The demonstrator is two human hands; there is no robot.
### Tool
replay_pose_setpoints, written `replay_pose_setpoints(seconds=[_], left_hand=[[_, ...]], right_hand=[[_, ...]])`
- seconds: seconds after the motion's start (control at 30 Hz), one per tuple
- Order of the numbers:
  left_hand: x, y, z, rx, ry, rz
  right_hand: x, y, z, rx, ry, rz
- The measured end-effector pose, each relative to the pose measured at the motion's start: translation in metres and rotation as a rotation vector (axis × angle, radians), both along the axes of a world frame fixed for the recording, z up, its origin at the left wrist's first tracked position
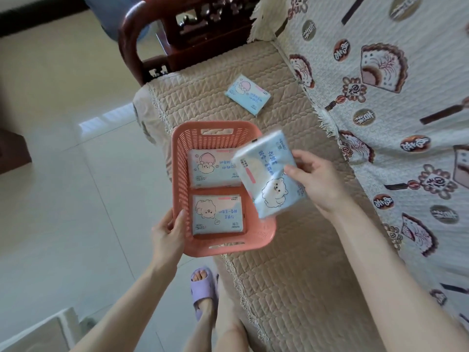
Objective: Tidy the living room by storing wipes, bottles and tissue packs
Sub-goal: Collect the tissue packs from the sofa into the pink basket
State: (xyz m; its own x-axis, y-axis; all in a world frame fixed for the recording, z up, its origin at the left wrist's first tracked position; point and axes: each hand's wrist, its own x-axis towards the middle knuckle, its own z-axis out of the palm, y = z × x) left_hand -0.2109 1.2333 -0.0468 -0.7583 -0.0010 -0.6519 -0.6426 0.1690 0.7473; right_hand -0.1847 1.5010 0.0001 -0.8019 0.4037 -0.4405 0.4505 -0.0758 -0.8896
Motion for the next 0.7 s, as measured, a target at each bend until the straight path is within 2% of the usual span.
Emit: replay_pose_setpoints(seconds=[0.13, 0.3, 0.5, 0.7], left_hand=[[0.003, -0.011, 0.01, 0.028, 0.014, -0.002], [0.006, -0.025, 0.02, 0.069, 0.029, -0.001], [0.009, -0.043, 0.025, 0.115, 0.017, -0.012], [0.008, -0.061, 0.024, 0.099, 0.037, -0.03]], right_hand=[[-0.024, -0.047, -0.001, 0.1, -0.053, 0.304], [-0.04, -0.093, -0.038, 0.305, -0.3, 0.606], [-0.044, -0.124, -0.071, 0.337, -0.396, 0.75], [-0.041, -0.139, -0.083, 0.447, -0.342, 0.749]])
